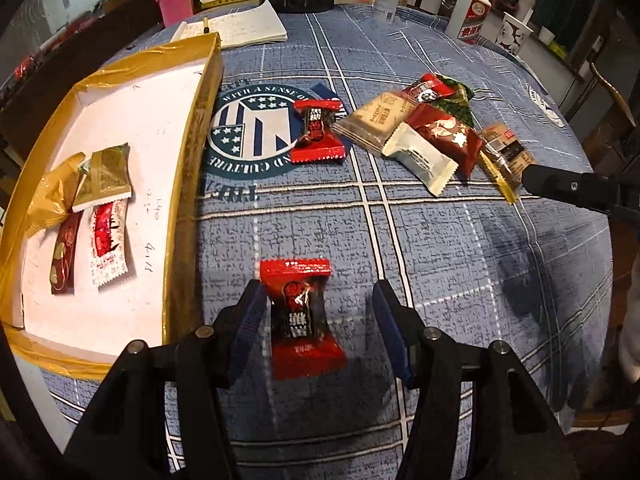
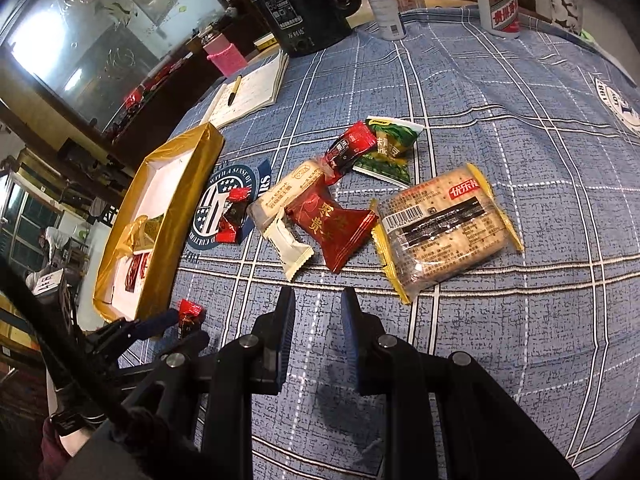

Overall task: Organize snacks
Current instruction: 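Grasp the small red candy with the left tool while the right tool grasps the red packet, then carry both snacks over the white tray and open both tools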

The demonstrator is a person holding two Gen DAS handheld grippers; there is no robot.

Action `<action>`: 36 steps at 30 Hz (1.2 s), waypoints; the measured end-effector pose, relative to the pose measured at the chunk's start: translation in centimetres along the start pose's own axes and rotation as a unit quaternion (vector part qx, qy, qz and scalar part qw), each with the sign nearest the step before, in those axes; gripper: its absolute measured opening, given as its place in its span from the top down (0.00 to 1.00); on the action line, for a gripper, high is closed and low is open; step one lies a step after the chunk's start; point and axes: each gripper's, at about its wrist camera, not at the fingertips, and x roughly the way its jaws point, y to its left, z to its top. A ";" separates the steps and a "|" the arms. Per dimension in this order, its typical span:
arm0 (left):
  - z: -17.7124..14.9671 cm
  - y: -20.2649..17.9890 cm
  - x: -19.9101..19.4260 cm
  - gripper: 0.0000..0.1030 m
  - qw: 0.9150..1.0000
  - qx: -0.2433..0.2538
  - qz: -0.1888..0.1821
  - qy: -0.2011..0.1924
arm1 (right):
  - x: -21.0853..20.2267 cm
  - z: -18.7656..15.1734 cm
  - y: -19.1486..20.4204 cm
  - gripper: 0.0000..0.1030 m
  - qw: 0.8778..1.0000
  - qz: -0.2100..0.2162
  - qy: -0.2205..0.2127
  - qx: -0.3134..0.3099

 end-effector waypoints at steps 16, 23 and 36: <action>-1.2 0.4 -0.2 0.51 0.997 -0.011 -0.076 0.001 | 4.6 4.6 2.3 0.57 0.992 -0.075 -0.021 -0.095; -0.7 -0.9 0.3 0.51 0.998 0.019 -0.057 0.005 | 8.0 5.0 2.5 0.57 0.986 -0.096 0.019 -0.135; -0.8 -1.4 0.4 0.61 0.998 0.010 -0.059 0.007 | 6.7 4.1 1.3 0.70 0.989 -0.093 0.020 -0.110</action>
